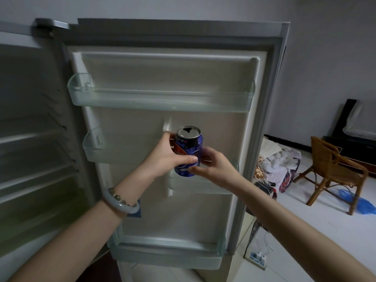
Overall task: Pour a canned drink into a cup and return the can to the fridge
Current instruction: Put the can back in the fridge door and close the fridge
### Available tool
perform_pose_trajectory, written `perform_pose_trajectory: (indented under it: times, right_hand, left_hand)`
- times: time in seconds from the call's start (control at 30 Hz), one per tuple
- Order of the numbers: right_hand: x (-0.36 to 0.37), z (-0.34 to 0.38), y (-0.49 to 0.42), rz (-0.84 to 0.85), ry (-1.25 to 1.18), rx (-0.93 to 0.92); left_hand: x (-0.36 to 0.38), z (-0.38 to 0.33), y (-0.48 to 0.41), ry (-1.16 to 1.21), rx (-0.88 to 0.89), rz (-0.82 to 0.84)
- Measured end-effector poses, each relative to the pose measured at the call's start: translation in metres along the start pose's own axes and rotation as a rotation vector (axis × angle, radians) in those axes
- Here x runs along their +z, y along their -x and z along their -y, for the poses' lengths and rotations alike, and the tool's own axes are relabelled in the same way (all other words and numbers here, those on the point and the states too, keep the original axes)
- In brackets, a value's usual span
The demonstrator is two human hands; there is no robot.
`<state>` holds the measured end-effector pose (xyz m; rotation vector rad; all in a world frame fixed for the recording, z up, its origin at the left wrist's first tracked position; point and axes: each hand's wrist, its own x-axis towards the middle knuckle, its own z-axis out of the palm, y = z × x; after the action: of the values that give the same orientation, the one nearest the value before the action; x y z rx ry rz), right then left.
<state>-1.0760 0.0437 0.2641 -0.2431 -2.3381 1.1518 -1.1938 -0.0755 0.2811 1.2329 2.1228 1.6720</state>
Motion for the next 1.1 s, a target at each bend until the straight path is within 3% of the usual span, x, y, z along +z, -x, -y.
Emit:
perform_pose_trajectory:
  times: [0.2, 0.47, 0.83, 1.1]
  right_hand:
    - [-0.006, -0.016, -0.015, 0.114, 0.005, 0.103]
    - [-0.004, -0.025, -0.022, 0.195, 0.093, 0.134]
    - [-0.004, -0.025, -0.024, 0.218, 0.120, 0.139]
    - [-0.019, -0.013, -0.012, 0.134, 0.388, 0.131]
  left_hand:
    - [0.015, 0.016, -0.006, -0.027, -0.068, -0.025]
    - [0.020, 0.025, -0.004, -0.265, -0.066, -0.068]
    - [0.017, 0.022, -0.004, -0.371, -0.107, -0.072]
    - [0.020, 0.025, 0.028, -0.357, 0.011, -0.098]
